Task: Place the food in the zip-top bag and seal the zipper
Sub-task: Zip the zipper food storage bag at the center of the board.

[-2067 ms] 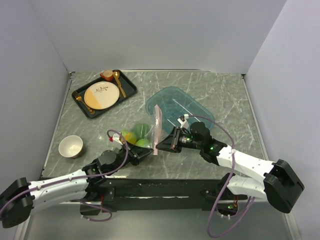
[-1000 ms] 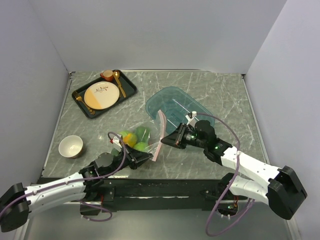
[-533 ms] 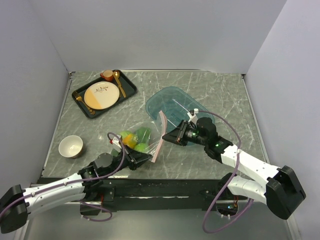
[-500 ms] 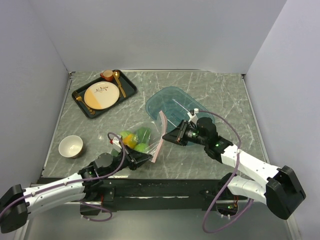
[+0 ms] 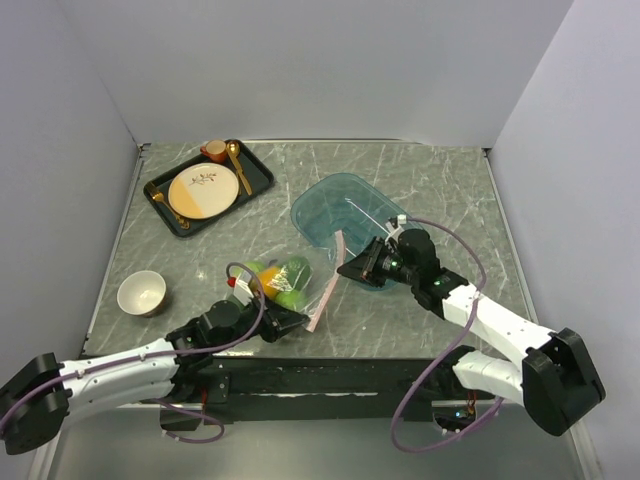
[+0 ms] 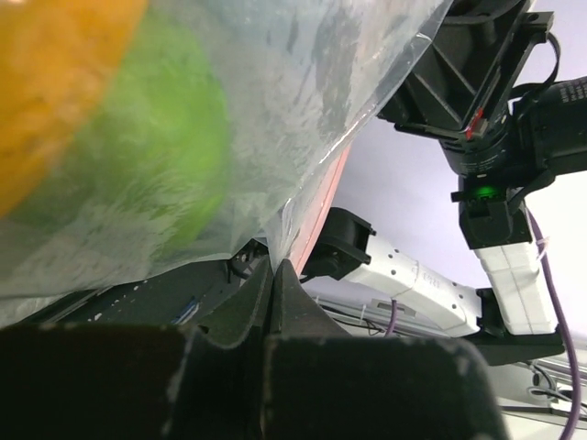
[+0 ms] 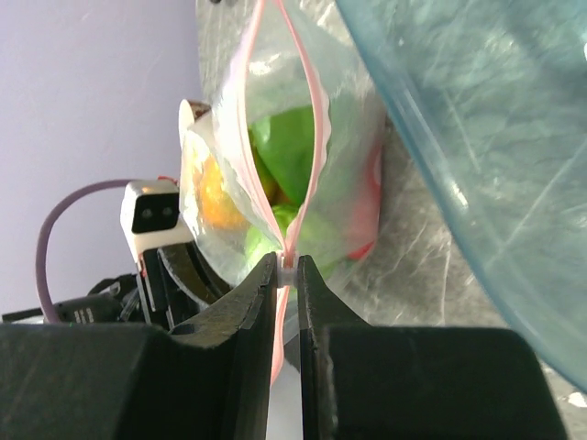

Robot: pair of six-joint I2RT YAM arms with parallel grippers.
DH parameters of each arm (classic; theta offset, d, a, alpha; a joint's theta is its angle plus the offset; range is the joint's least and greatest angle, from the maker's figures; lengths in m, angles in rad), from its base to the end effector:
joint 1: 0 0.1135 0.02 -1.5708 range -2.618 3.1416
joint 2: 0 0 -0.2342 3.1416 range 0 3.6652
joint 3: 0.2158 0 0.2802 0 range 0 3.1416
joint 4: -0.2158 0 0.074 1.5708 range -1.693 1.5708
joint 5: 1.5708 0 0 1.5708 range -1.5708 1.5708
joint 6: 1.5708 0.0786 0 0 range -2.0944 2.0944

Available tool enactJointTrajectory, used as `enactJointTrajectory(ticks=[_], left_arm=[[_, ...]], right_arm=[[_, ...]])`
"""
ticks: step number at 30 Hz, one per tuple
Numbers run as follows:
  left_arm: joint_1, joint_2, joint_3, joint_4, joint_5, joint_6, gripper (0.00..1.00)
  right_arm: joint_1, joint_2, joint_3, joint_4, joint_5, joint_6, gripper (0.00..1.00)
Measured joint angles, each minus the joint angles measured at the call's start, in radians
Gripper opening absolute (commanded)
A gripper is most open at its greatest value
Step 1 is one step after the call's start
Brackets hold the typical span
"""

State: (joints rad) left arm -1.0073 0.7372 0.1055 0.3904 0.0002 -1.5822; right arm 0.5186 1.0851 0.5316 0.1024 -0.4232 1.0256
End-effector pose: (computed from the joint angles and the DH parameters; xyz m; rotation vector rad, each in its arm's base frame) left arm 0.1341 -0.2123 0.1213 -0.6345 2.1469 -1.6882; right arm 0.2499 0.1798 0.1643 0.2720 2.2622 1.3349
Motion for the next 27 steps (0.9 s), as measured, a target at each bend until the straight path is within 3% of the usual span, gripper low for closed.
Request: enactJointTrajectory(ticks=[27], left_arm=[[-0.014,0.159,0.066,-0.015,0.041,0.076,0.01]], right_arm=[[-0.151,0.037,0.025,-0.023,-0.006,-0.091,0.04]])
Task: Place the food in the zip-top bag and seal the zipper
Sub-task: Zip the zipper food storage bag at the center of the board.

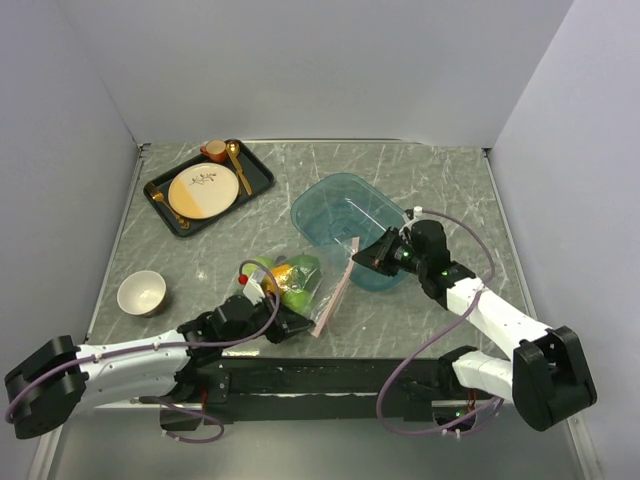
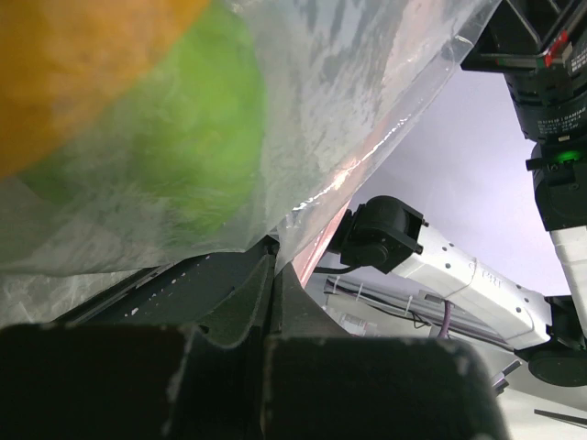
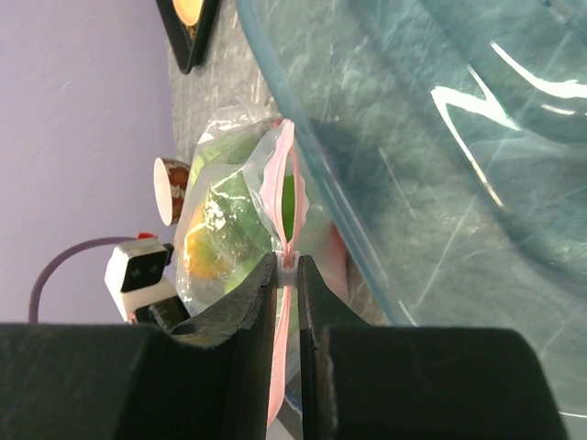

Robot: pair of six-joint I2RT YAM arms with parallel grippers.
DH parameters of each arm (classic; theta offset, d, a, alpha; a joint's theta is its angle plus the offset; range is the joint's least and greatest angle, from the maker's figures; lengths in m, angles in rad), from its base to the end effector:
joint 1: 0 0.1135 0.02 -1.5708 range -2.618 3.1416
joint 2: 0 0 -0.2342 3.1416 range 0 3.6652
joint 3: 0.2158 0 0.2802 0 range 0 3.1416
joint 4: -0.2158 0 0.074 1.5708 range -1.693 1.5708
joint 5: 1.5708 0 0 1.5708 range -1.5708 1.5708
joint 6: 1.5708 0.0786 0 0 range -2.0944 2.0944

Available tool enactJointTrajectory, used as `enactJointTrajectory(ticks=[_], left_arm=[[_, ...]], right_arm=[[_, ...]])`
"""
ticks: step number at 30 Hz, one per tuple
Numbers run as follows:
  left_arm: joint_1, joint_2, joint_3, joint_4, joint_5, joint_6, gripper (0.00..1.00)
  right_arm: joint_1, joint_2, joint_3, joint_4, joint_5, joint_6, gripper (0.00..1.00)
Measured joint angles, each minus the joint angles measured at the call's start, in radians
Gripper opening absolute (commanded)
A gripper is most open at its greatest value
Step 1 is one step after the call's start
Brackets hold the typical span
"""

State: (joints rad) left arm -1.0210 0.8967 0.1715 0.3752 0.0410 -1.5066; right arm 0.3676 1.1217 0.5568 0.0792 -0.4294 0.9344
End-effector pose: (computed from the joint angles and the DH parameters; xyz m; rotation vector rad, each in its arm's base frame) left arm 0.1340 -0.2248 0.1075 -0.5310 2.2836 -1.5777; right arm 0.2778 0.1420 0.1607 0.3423 2.2244 1.2023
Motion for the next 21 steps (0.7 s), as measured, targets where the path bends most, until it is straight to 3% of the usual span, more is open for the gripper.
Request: enactJointTrajectory(ticks=[21], left_arm=[[-0.053,0.088,0.110,-0.129,-0.022,0.100,0.01]], right_arm=[[-0.114,0.135,0.021,0.051,-0.060,-0.035,0.07]])
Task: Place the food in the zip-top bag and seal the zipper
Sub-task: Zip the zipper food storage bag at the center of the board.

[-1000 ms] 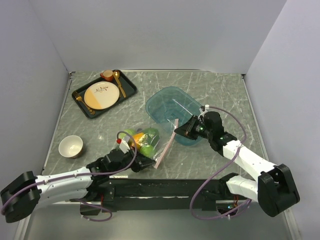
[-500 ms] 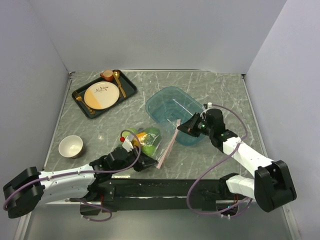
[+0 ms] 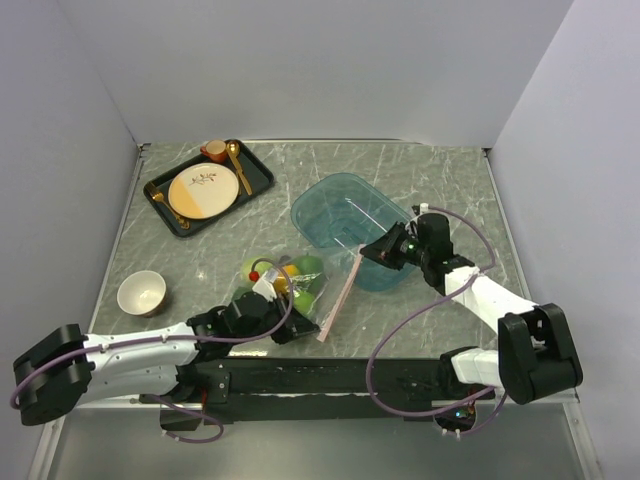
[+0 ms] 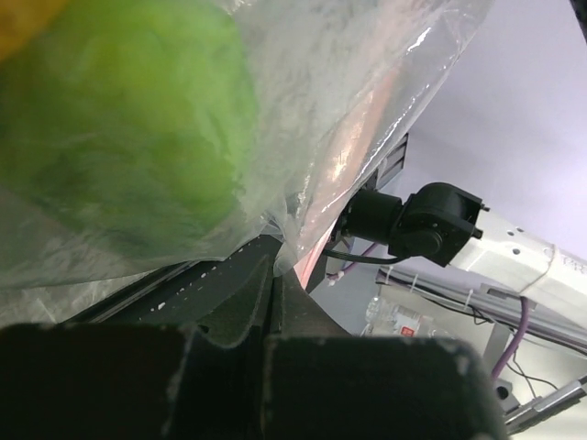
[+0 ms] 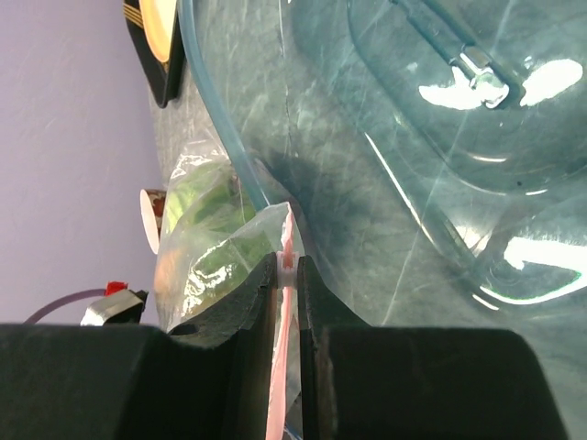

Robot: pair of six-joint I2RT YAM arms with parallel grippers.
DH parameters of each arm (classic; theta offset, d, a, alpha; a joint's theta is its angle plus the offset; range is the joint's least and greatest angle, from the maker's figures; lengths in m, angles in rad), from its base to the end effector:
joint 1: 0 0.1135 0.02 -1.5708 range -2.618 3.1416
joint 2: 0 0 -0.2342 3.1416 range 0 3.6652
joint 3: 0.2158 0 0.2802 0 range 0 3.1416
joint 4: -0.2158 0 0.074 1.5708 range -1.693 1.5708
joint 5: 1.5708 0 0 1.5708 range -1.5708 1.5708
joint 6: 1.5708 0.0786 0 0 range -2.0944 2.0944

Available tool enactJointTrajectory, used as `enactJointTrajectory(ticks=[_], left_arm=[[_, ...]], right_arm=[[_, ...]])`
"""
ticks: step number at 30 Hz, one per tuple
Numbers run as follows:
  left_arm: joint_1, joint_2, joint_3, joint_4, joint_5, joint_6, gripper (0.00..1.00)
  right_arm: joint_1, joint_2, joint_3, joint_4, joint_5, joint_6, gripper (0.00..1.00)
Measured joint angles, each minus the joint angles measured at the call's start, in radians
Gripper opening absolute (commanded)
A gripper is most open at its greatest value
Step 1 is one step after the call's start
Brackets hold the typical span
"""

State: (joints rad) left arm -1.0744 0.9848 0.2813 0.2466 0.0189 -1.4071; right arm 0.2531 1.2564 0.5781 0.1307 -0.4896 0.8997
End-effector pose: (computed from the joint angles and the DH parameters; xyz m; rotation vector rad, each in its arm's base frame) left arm 0.1296 -0.2425 0.1100 -0.3867 2.3891 -1.4331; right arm 0.3013 0.1161 0.1366 0.4183 2.2483 1.1674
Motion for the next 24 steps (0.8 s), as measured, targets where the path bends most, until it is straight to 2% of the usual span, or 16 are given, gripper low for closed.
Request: enactJointTrajectory(ticks=[11,14,17,19,21,23,24], left_arm=[[-0.014,0.005,0.011,-0.023,-0.022,0.023,0.01],[-0.014,0.010,0.018,-0.032,-0.024,0.040,0.07],[-0.017,0.036,0.052,-0.055,-0.023,0.071,0.15],[-0.020,0.058,0.083,-0.065,-0.016,0.095,0.19],[-0.023,0.079,0.121,-0.082,-0.014,0.131,0.27],[-0.025,0.080,0.132,-0.092,-0.013,0.146,0.34],[-0.027,0.080,0.137,-0.098,-0.012,0.162,0.38]], right_arm=[[-0.031,0.055,0.000,0.055,-0.032,-0.013,0.09],[-0.032,0.086,0.000,0.072,-0.047,-0.021,0.12],[-0.038,0.120,0.000,0.109,-0.069,-0.032,0.19],[-0.042,0.142,0.000,0.128,-0.080,-0.039,0.28],[-0.043,0.154,0.000,0.141,-0.085,-0.050,0.44],[-0.043,0.154,0.000,0.145,-0.086,-0.057,0.47],[-0.043,0.154,0.000,0.147,-0.085,-0.061,0.51]])
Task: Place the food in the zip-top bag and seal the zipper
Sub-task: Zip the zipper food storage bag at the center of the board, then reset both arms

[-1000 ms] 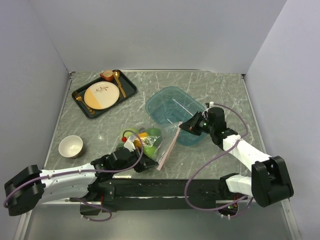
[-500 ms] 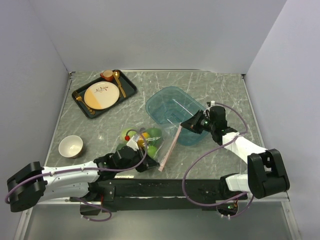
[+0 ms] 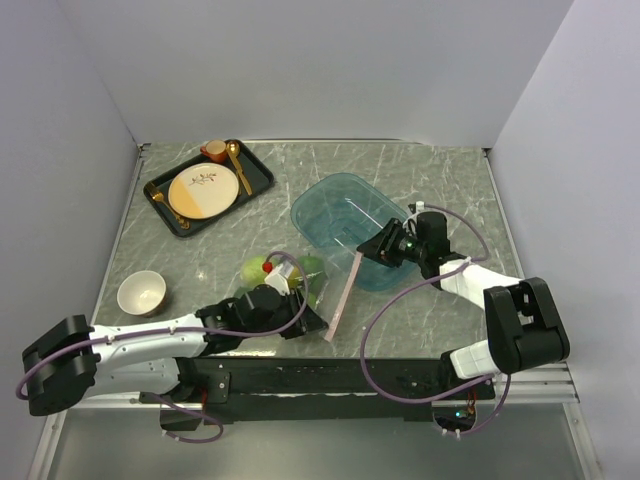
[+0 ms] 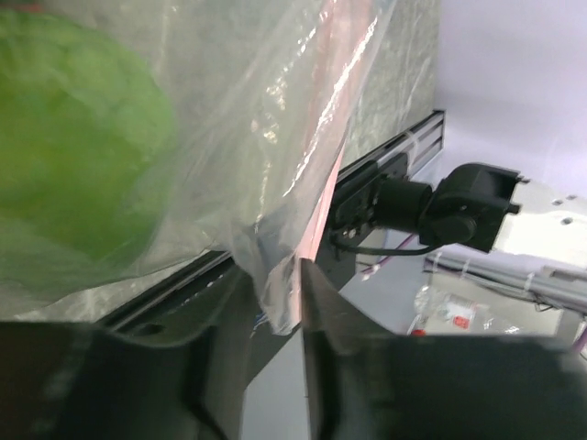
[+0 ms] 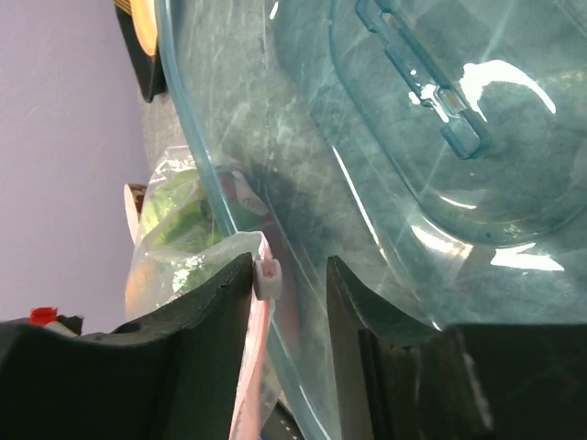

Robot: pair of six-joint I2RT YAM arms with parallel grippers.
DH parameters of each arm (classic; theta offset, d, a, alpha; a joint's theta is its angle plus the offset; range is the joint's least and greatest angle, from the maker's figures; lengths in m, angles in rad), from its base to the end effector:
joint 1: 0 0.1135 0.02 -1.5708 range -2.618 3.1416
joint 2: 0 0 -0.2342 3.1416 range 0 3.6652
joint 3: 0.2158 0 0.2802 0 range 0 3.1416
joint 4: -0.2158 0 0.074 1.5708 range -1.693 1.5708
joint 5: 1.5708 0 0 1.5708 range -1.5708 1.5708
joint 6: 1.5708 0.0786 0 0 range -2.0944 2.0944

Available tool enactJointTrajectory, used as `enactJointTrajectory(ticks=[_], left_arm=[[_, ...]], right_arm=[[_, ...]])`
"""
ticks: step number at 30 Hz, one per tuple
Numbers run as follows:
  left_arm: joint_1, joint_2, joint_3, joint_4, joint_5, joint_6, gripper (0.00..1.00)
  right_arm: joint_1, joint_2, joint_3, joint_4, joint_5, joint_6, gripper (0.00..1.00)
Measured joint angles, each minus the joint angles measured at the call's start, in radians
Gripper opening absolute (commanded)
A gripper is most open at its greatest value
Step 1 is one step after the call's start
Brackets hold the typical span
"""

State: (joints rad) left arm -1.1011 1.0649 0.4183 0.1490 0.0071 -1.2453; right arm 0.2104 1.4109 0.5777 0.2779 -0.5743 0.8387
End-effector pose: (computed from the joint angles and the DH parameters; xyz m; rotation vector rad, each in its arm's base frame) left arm 0.1331 -0.2635 0.1285 -0.1684 2.4029 -1.3243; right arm 0.3139 0.1107 0.1087 0.3433 2.2516 1.2007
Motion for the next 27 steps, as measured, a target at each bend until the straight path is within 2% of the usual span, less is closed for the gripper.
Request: enactJointTrajectory(ticks=[2,8,9,10,21,27], left_arm=[[-0.003,-0.001,0.003,-0.010,0.000,0.014,0.43],[-0.006,-0.048,0.002,-0.076,-0.002,0.049,0.62],[-0.007,-0.066,0.002,-0.087,-0.002,0.053,0.68],[-0.007,-0.080,0.002,-0.096,-0.002,0.056,0.70],[-0.013,-0.210,-0.003,-0.208,-0.016,0.114,0.99],[-0.016,-0.243,0.061,-0.332,-0.056,0.171,0.99]], right_arm=[[0.000,0.000,0.000,-0.003,0.005,-0.011,0.55],[0.000,-0.011,0.000,-0.043,0.049,-0.034,0.59],[0.000,-0.018,0.000,-0.055,0.059,-0.038,0.59],[0.000,-0.030,0.000,-0.069,0.072,-0.043,0.62],[-0.002,-0.196,0.052,-0.238,0.222,-0.116,0.64],[-0.002,-0.278,0.052,-0.343,0.308,-0.153,0.64]])
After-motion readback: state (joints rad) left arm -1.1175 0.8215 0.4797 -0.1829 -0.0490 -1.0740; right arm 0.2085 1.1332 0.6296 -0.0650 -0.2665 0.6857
